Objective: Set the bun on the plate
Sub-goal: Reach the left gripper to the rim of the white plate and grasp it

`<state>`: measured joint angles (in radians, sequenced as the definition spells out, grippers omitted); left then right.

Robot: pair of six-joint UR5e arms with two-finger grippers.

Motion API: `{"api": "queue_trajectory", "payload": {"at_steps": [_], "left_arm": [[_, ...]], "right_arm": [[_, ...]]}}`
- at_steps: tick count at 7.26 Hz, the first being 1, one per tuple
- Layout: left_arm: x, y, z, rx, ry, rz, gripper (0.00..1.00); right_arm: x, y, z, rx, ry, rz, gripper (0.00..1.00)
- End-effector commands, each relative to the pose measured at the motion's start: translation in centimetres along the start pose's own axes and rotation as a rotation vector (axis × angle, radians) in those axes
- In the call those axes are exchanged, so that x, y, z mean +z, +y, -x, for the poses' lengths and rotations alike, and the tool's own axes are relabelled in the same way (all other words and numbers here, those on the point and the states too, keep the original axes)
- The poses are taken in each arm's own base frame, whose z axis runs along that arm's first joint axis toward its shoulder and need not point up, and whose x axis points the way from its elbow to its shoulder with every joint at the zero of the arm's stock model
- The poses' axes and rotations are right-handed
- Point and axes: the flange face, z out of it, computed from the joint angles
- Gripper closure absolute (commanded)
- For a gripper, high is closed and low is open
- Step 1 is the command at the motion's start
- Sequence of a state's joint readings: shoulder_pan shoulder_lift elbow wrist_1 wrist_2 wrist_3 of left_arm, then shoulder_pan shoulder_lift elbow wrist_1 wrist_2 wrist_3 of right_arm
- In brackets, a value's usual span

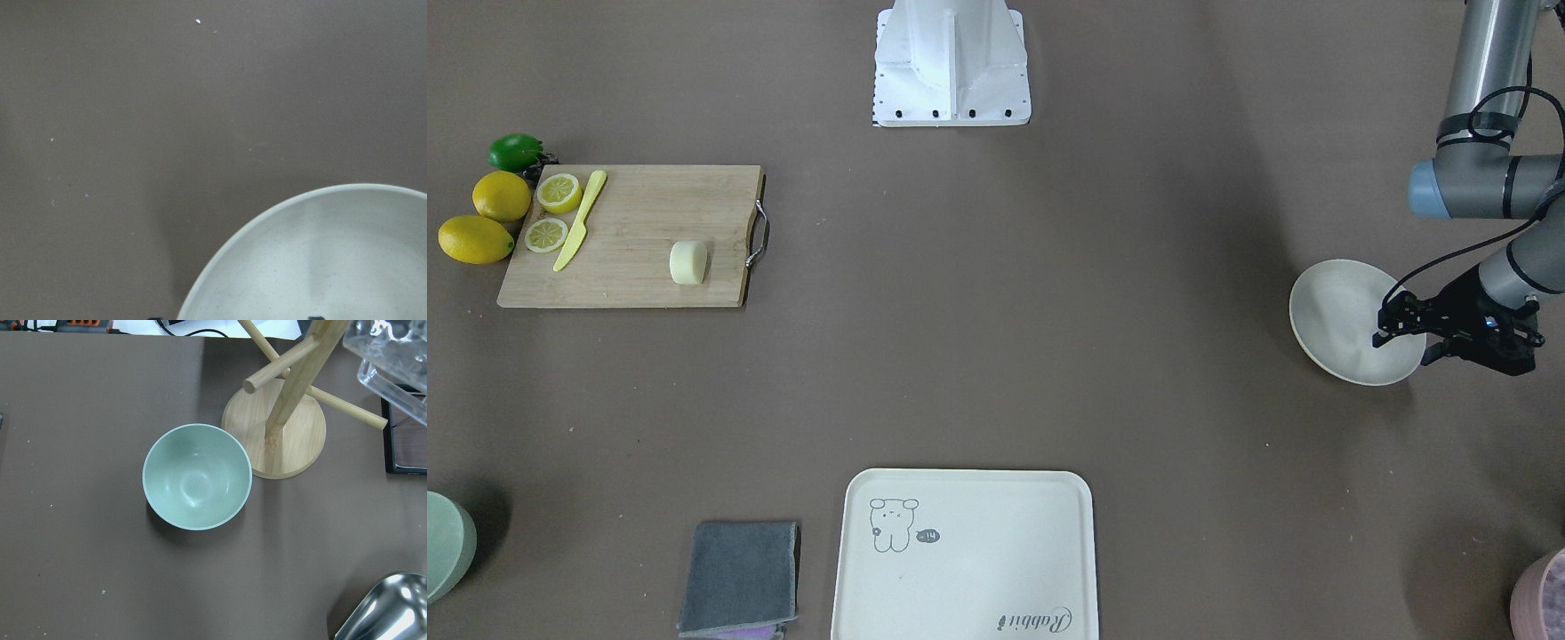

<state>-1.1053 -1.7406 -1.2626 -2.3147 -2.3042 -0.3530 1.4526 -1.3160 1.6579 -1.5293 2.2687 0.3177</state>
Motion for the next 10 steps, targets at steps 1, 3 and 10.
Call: {"api": "queue_trajectory", "payload": {"at_steps": [1, 3, 10], "left_arm": [[0.2, 0.4, 0.3, -0.009, -0.004, 0.008, 0.38], [0.0, 1.1, 1.0, -0.021, -0.008, 0.011, 0.87], [-8.9, -3.5, 3.3, -0.097, 0.11, -0.091, 1.0]], "right_arm": [[0.0, 0.1, 0.0, 0.0, 0.0, 0.0, 0.0], [0.0, 0.2, -0.1, 0.002, -0.003, 0.002, 0.0], [-0.6, -0.2, 1.0, -0.013, -0.035, -0.002, 0.0]]}}
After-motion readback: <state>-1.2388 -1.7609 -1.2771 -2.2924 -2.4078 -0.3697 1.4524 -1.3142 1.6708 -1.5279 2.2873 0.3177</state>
